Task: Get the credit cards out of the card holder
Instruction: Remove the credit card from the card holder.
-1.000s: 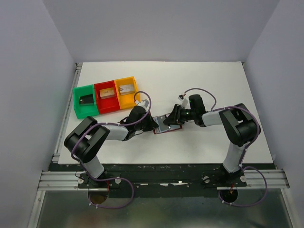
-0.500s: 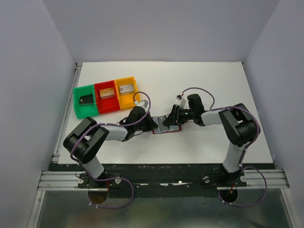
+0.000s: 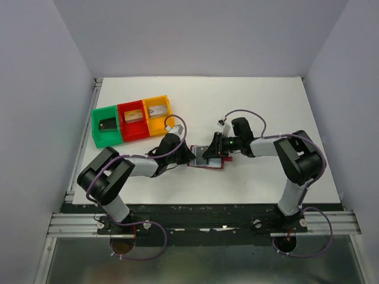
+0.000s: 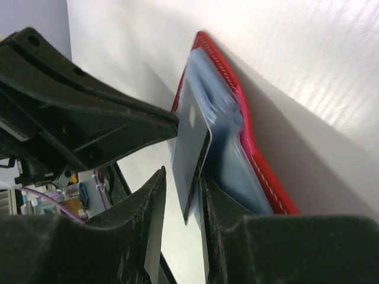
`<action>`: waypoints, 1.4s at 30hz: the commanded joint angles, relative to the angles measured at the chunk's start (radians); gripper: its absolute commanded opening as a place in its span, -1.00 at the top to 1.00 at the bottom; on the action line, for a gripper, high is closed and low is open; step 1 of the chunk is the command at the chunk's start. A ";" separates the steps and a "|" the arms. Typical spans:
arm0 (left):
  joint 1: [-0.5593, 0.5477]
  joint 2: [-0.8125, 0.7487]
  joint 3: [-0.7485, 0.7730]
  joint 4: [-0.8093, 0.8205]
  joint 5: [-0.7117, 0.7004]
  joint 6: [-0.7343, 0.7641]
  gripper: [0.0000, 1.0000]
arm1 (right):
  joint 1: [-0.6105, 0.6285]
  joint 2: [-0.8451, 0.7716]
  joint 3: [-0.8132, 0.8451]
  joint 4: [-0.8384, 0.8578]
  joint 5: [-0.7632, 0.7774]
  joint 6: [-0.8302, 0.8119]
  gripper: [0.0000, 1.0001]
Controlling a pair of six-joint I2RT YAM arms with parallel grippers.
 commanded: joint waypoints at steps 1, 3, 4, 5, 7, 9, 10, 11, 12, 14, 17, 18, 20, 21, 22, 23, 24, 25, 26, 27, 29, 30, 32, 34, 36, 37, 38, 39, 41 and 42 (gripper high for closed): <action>-0.037 0.014 -0.028 -0.070 -0.010 -0.013 1.00 | 0.098 -0.043 -0.017 -0.037 -0.105 0.011 0.31; -0.034 0.010 -0.029 -0.084 -0.022 -0.013 1.00 | 0.092 -0.049 -0.022 -0.042 -0.098 0.011 0.32; -0.034 0.008 -0.029 -0.091 -0.025 -0.013 1.00 | 0.090 -0.052 -0.023 -0.042 -0.098 0.013 0.32; -0.034 0.007 -0.029 -0.099 -0.028 -0.012 1.00 | 0.092 -0.053 -0.025 -0.042 -0.093 0.013 0.32; -0.034 0.004 -0.031 -0.108 -0.034 -0.012 1.00 | 0.089 -0.058 -0.028 -0.042 -0.091 0.014 0.33; -0.033 -0.001 -0.032 -0.114 -0.039 -0.010 1.00 | 0.087 -0.063 -0.028 -0.040 -0.085 0.014 0.34; -0.033 -0.001 -0.032 -0.114 -0.040 -0.010 1.00 | 0.087 -0.064 -0.031 -0.040 -0.085 0.017 0.34; -0.034 -0.001 -0.032 -0.114 -0.040 -0.010 1.00 | 0.086 -0.069 -0.032 -0.042 -0.081 0.017 0.35; -0.033 -0.003 -0.032 -0.119 -0.042 -0.010 1.00 | 0.083 -0.070 -0.035 -0.042 -0.078 0.019 0.35; -0.033 -0.004 -0.032 -0.120 -0.040 -0.010 1.00 | 0.077 -0.073 -0.038 -0.042 -0.068 0.023 0.35; -0.033 -0.009 -0.035 -0.120 -0.044 -0.010 1.00 | 0.066 -0.076 -0.046 -0.037 -0.046 0.043 0.33; -0.033 -0.009 -0.035 -0.120 -0.042 -0.009 1.00 | 0.063 -0.075 -0.051 -0.030 -0.039 0.054 0.30; -0.034 -0.013 -0.038 -0.120 -0.044 -0.009 1.00 | 0.055 -0.073 -0.060 -0.001 -0.027 0.085 0.23; -0.034 -0.016 -0.038 -0.120 -0.048 -0.009 1.00 | 0.054 -0.072 -0.068 0.021 -0.026 0.106 0.21; -0.033 -0.021 -0.042 -0.122 -0.051 -0.010 1.00 | 0.049 -0.070 -0.072 0.041 -0.022 0.123 0.19; -0.033 -0.024 -0.043 -0.124 -0.056 -0.010 1.00 | 0.047 -0.070 -0.078 0.061 -0.019 0.143 0.18; -0.034 -0.029 -0.046 -0.124 -0.059 -0.010 1.00 | 0.043 -0.070 -0.081 0.079 -0.018 0.157 0.17; -0.033 -0.032 -0.049 -0.125 -0.062 -0.012 1.00 | 0.041 -0.072 -0.083 0.087 -0.015 0.171 0.17; -0.033 -0.036 -0.052 -0.125 -0.063 -0.015 1.00 | 0.040 -0.073 -0.086 0.096 -0.007 0.177 0.17; -0.033 -0.038 -0.057 -0.125 -0.067 -0.015 1.00 | 0.037 -0.075 -0.088 0.098 -0.006 0.183 0.16; -0.034 -0.046 -0.063 -0.125 -0.074 -0.018 1.00 | 0.027 -0.081 -0.092 0.104 0.008 0.194 0.16; -0.033 -0.049 -0.069 -0.125 -0.077 -0.020 1.00 | 0.026 -0.084 -0.094 0.110 0.011 0.200 0.15; -0.034 -0.055 -0.074 -0.125 -0.082 -0.023 1.00 | 0.020 -0.081 -0.100 0.130 0.014 0.215 0.15; -0.034 -0.058 -0.077 -0.127 -0.085 -0.024 1.00 | 0.014 -0.078 -0.103 0.145 0.016 0.227 0.14; -0.033 -0.061 -0.078 -0.130 -0.088 -0.026 1.00 | 0.012 -0.075 -0.107 0.164 0.019 0.243 0.15; -0.033 -0.064 -0.081 -0.130 -0.091 -0.027 1.00 | 0.009 -0.072 -0.109 0.170 0.017 0.244 0.14; -0.033 -0.066 -0.084 -0.130 -0.093 -0.029 1.00 | 0.006 -0.072 -0.112 0.177 0.016 0.252 0.14; -0.033 -0.067 -0.083 -0.130 -0.094 -0.027 1.00 | 0.003 -0.066 -0.115 0.193 0.011 0.261 0.14; -0.033 -0.064 -0.084 -0.127 -0.093 -0.027 1.00 | 0.001 -0.053 -0.115 0.223 -0.009 0.275 0.14; -0.034 -0.061 -0.081 -0.124 -0.090 -0.026 1.00 | 0.003 -0.047 -0.112 0.234 -0.019 0.281 0.14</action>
